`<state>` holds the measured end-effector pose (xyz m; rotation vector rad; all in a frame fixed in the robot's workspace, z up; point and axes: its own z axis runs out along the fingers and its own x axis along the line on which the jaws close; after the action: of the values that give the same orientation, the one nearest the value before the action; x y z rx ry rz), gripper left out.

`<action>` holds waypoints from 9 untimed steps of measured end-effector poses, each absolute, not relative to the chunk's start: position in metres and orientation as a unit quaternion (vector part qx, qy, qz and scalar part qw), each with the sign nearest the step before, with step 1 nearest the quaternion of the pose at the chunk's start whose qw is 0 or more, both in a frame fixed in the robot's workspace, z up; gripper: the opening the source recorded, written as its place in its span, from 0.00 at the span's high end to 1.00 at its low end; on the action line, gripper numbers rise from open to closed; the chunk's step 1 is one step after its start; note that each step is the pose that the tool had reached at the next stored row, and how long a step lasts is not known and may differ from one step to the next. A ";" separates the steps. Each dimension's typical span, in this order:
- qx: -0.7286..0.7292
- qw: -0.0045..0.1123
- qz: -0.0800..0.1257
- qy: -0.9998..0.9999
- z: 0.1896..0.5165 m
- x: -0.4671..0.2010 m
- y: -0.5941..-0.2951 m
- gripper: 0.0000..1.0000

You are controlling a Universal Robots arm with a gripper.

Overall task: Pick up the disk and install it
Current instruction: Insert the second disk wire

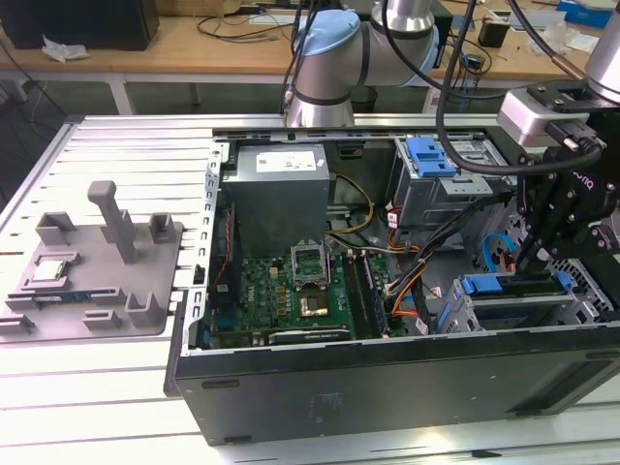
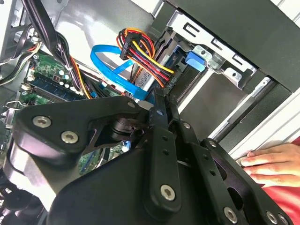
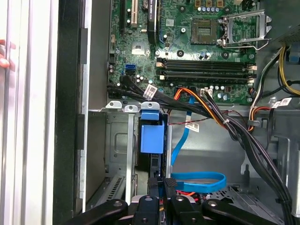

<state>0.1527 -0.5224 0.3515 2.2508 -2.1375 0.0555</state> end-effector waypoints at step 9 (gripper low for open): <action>0.725 0.019 0.018 -0.688 0.349 0.153 -0.522 0.84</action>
<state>0.1527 -0.5224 0.3490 2.2508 -2.1375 0.0554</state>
